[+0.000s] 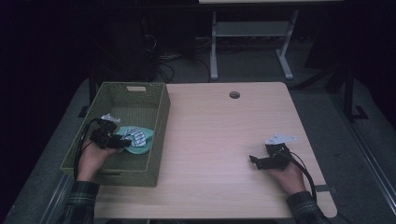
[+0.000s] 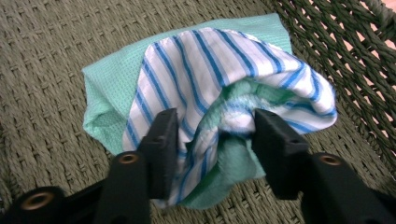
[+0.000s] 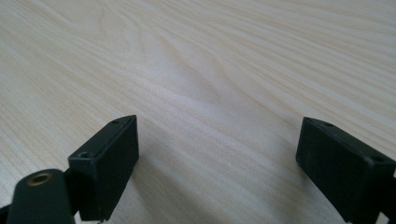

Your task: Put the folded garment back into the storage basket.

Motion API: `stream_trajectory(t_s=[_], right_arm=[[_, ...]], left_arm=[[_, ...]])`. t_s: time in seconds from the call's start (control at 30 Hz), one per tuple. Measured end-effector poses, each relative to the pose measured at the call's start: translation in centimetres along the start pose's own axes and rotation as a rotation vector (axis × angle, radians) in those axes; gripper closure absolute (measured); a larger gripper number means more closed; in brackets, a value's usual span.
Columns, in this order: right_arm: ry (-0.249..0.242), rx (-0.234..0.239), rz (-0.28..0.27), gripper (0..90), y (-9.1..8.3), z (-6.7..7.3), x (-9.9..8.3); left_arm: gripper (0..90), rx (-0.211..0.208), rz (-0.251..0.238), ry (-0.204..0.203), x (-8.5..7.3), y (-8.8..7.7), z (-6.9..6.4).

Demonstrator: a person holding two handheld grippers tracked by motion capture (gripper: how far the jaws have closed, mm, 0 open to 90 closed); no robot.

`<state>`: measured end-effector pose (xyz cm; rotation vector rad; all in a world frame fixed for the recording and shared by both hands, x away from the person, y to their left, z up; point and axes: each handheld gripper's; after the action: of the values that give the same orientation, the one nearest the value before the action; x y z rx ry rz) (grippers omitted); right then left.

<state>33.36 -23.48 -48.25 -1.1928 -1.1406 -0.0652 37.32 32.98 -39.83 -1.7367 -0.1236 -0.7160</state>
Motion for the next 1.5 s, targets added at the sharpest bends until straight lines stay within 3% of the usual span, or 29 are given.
stream_trajectory(t_s=[0.27,0.47,0.87,1.1,1.5], right_arm=[[0.003,0.0,0.0,12.6,0.0,0.0,0.0],[0.004,0.0,0.0,12.5,0.0,0.0,0.0],[0.005,-0.002,0.0,12.6,0.0,0.0,0.0],[0.006,-0.003,0.0,12.6,0.0,0.0,0.0],[0.008,-0.004,0.0,12.6,0.0,0.1,0.0]], left_arm=[[27.0,0.012,-0.025,0.002,0.0,-0.1,0.0],[17.2,0.013,-0.051,0.001,0.1,-0.5,0.1],[16.8,-0.046,-0.145,-0.002,1.3,-2.3,-1.5],[17.1,-0.093,-0.208,0.005,2.3,-3.7,-3.5],[17.4,-0.17,-0.252,0.049,3.9,-4.0,-7.5]])
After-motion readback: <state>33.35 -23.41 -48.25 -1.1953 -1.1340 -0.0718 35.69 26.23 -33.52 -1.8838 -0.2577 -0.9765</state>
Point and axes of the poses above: each handheld gripper's, and its own axes: y roughly forward along the jaws, x roughly out of its top, z roughly to its left, and after that the axes turned 9 degrees about -y, right-handed
